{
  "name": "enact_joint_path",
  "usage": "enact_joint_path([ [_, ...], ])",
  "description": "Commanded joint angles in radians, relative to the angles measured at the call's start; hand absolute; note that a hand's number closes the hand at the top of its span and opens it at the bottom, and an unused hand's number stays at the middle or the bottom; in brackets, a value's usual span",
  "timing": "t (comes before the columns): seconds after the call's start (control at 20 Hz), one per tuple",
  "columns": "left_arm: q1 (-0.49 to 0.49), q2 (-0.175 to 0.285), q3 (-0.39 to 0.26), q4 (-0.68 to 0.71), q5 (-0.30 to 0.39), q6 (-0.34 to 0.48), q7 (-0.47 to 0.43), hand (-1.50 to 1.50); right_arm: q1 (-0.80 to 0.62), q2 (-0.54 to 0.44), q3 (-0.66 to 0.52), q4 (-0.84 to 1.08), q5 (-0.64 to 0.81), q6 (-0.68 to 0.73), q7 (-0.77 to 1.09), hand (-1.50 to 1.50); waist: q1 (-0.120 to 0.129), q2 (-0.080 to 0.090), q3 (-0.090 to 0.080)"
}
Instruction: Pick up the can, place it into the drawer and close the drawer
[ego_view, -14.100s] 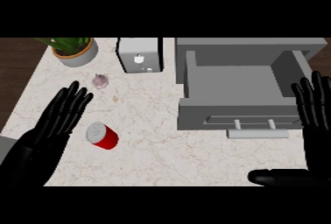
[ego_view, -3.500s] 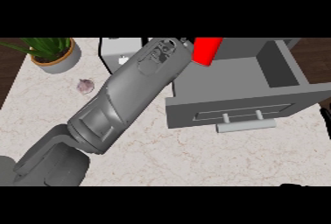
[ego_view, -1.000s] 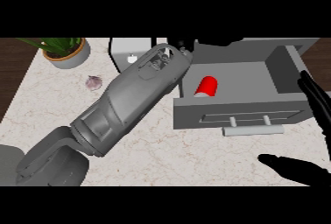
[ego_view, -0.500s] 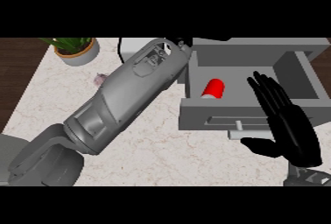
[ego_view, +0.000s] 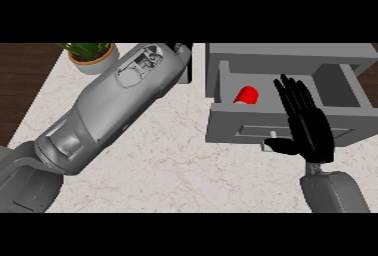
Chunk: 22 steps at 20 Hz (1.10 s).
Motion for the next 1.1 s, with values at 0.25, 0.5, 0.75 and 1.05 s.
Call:
enact_joint_path([
  [0.25, 0.083, 0.115, -0.04, -0.22, -0.051, 0.019, 0.131, -1.5, -0.176, -0.001, -0.088, 0.376, 0.045, -0.144, -0.047, -1.5, 0.029, 0.011, 0.013],
  [0.5, 0.128, 0.179, -0.033, -0.291, -0.059, -0.001, 0.174, -1.5, -0.263, 0.003, -0.111, 0.529, 0.088, -0.237, -0.067, -1.5, 0.029, 0.016, 0.013],
  [0.75, 0.168, 0.2, -0.019, -0.34, -0.068, 0.002, 0.178, -1.5, -0.401, 0.038, -0.149, 0.72, 0.14, -0.365, -0.038, -1.5, 0.037, 0.025, 0.014],
  [1.05, 0.273, 0.295, -0.017, -0.475, -0.078, -0.022, 0.231, -1.5, -0.575, 0.028, -0.205, 0.894, 0.15, -0.44, -0.024, -1.5, 0.045, 0.024, 0.013],
])
